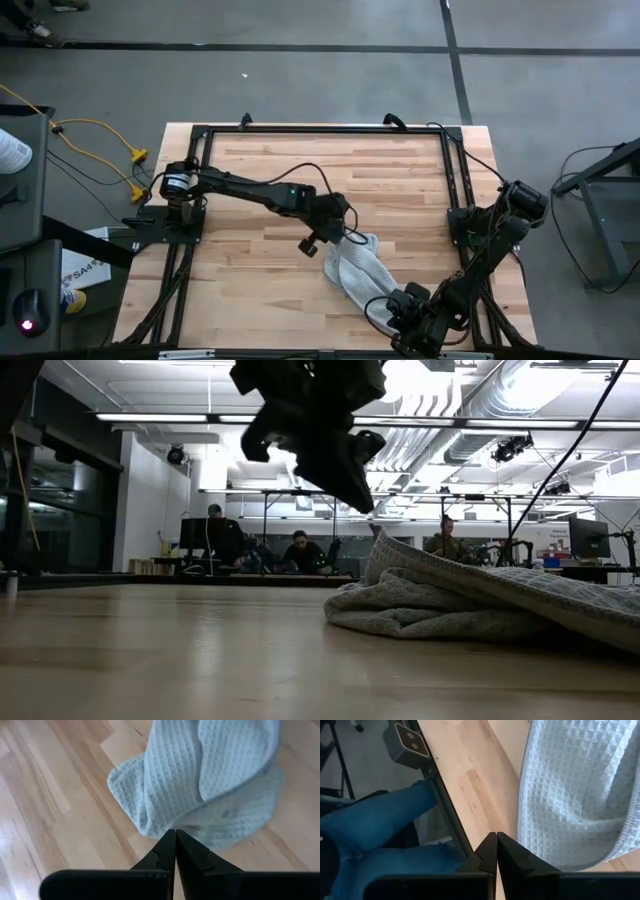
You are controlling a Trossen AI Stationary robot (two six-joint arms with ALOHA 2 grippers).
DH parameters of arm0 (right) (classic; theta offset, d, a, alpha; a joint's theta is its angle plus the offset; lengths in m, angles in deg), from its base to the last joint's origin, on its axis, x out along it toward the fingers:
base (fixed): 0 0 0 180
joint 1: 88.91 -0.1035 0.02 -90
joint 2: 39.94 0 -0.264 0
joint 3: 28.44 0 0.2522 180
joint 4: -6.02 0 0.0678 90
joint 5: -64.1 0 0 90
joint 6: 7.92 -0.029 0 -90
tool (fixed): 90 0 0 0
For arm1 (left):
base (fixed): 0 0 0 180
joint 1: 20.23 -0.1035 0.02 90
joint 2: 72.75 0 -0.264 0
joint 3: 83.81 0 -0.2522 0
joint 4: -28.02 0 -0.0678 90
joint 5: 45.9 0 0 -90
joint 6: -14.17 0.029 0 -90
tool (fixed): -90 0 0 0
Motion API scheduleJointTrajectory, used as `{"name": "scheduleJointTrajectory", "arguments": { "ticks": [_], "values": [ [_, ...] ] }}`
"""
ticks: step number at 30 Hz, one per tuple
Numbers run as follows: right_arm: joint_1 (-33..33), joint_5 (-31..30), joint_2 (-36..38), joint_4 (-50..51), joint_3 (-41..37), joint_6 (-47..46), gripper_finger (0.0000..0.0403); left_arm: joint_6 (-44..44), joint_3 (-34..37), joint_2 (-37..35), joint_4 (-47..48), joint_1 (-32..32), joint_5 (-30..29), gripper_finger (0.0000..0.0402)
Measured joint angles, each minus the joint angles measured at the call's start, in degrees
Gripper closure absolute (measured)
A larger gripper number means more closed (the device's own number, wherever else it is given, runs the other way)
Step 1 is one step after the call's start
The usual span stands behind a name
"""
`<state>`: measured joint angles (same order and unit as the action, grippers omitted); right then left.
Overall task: Fold microfiber towels
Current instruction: Fold the gray towel
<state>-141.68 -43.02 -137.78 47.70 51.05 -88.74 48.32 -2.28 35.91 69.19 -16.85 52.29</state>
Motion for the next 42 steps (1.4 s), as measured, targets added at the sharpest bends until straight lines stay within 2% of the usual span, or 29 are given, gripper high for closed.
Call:
{"name": "scheduleJointTrajectory", "arguments": {
  "ticks": [27,34,37,42],
  "values": [
    [-0.49,0.08,0.0,0.13,0.0,0.2,0.04,4.17,-0.02,0.0,-0.52,0.02,4.1,0.0389],
    [-0.49,-0.01,0.0,0.11,0.0,0.24,0.04,5.33,-0.02,0.0,-0.73,0.02,4.38,0.0337],
    [-0.49,-0.07,0.0,0.11,0.0,0.71,0.04,8.39,-0.02,0.0,-0.73,0.02,4.27,0.0316],
    [-0.49,-0.1,0.0,0.06,0.0,1.09,0.04,10.69,-0.04,1.0,-1.09,0.0,1.14,0.0303]
  ]
}}
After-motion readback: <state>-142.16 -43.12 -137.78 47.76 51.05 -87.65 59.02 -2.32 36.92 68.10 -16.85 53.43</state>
